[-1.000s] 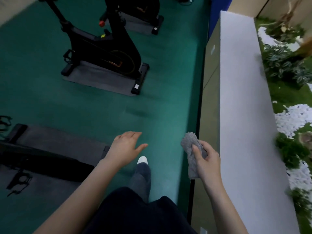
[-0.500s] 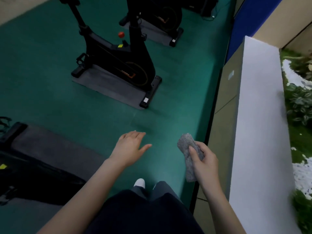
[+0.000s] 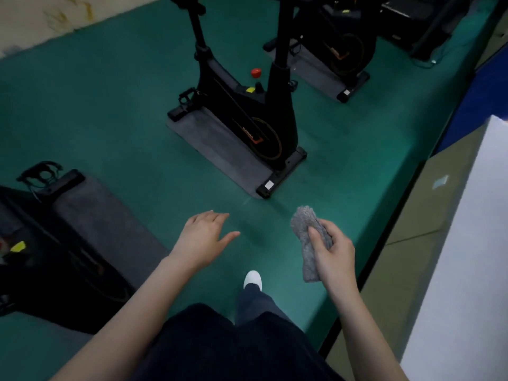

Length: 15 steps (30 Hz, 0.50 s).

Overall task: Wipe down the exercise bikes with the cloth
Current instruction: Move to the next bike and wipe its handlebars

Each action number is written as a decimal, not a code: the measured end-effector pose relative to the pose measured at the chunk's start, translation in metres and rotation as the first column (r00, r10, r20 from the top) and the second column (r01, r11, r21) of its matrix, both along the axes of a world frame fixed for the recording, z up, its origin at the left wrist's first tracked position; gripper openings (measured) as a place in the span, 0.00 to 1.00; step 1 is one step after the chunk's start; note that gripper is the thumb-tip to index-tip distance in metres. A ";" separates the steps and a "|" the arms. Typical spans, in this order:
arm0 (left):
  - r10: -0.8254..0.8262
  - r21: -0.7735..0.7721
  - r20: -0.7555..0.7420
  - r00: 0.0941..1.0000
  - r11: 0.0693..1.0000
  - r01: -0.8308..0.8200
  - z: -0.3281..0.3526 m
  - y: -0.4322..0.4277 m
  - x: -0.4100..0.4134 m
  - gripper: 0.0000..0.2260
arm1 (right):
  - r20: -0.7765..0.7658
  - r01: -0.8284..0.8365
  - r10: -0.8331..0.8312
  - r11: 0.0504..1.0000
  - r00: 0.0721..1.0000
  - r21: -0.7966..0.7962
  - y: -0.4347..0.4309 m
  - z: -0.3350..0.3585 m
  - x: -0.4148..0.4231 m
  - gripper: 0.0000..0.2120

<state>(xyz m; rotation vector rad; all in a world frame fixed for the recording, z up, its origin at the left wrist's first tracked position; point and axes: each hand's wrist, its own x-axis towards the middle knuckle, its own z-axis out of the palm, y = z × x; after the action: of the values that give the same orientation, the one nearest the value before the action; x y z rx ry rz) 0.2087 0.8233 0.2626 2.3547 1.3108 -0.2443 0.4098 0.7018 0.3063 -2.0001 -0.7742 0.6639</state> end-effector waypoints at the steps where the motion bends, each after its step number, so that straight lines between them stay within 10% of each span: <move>1: 0.001 0.008 0.002 1.000 1.000 -0.001 0.001 0.008 0.010 0.28 | -0.002 -0.001 0.001 1.000 1.000 0.009 0.011 0.002 0.013 0.07; 15: 0.260 0.022 0.065 0.964 0.965 -0.261 0.016 0.093 0.051 0.27 | -0.016 -0.258 0.258 0.966 0.966 0.001 0.155 0.001 0.075 0.06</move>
<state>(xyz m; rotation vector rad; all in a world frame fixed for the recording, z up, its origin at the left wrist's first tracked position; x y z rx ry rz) 0.2598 0.9159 0.2783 2.1641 1.5840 -0.0711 0.4845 0.8568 0.3072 -1.9094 -1.0359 0.8281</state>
